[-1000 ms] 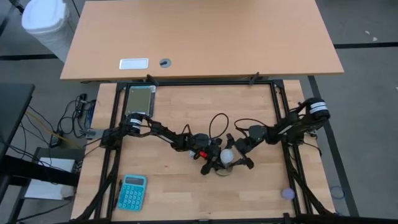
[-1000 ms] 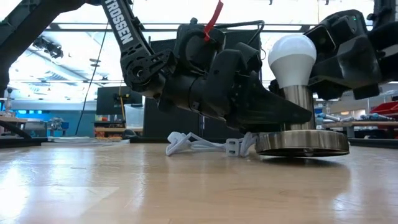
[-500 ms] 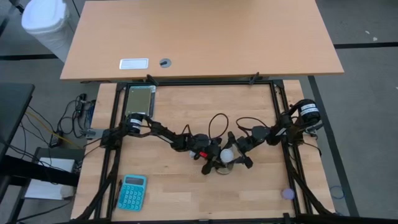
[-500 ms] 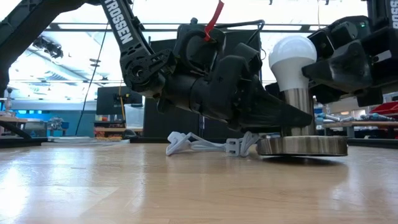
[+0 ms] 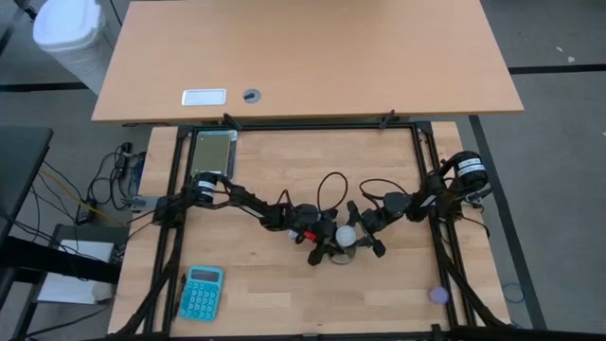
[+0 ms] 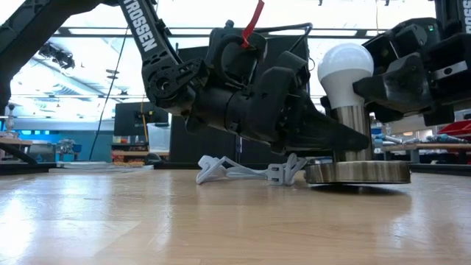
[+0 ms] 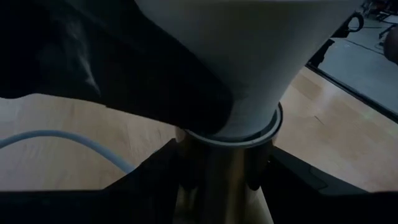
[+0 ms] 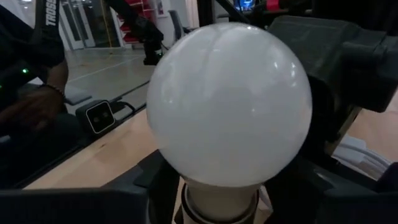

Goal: Screw lightbulb
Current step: Insert the lightbulb into the lamp

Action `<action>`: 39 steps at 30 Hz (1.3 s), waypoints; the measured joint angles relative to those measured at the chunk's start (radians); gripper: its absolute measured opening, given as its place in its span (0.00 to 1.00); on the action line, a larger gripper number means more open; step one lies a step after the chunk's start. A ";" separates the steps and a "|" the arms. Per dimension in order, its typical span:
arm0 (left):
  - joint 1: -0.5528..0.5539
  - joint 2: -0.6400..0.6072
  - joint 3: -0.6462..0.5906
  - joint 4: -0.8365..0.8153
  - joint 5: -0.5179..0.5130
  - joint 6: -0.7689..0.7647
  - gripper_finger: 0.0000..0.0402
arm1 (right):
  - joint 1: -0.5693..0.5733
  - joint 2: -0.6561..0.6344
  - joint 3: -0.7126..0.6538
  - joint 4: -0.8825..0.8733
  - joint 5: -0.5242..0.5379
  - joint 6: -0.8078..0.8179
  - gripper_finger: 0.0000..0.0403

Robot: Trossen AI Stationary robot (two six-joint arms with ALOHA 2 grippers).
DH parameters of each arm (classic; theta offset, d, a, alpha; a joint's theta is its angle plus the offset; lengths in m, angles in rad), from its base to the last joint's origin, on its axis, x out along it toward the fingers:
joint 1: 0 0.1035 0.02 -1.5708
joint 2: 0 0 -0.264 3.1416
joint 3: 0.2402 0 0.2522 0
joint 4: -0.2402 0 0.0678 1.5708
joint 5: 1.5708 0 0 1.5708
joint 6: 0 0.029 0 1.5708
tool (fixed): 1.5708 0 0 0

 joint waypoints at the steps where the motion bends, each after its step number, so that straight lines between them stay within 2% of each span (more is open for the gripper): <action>1: 0.000 0.000 0.000 0.000 -0.001 0.000 0.48 | 0.000 0.000 0.000 0.000 0.000 0.000 0.49; 7: 0.000 -0.001 0.000 -0.002 -0.033 -0.002 0.48 | 0.000 0.000 -0.007 0.005 0.028 0.008 0.50; 16: 0.000 -0.003 0.003 -0.024 -0.137 -0.004 0.48 | 0.019 0.000 -0.048 0.043 0.152 0.039 0.48; 20: -0.003 -0.003 0.003 -0.027 -0.223 -0.003 0.48 | 0.057 0.000 -0.058 0.047 0.265 0.043 0.48; 33: -0.031 -0.003 0.002 -0.045 -0.577 -0.026 0.48 | 0.215 -0.002 -0.063 0.017 0.761 0.099 0.48; 39: -0.036 -0.003 0.001 -0.049 -0.653 -0.054 0.48 | 0.260 -0.002 -0.012 -0.062 0.930 0.173 0.48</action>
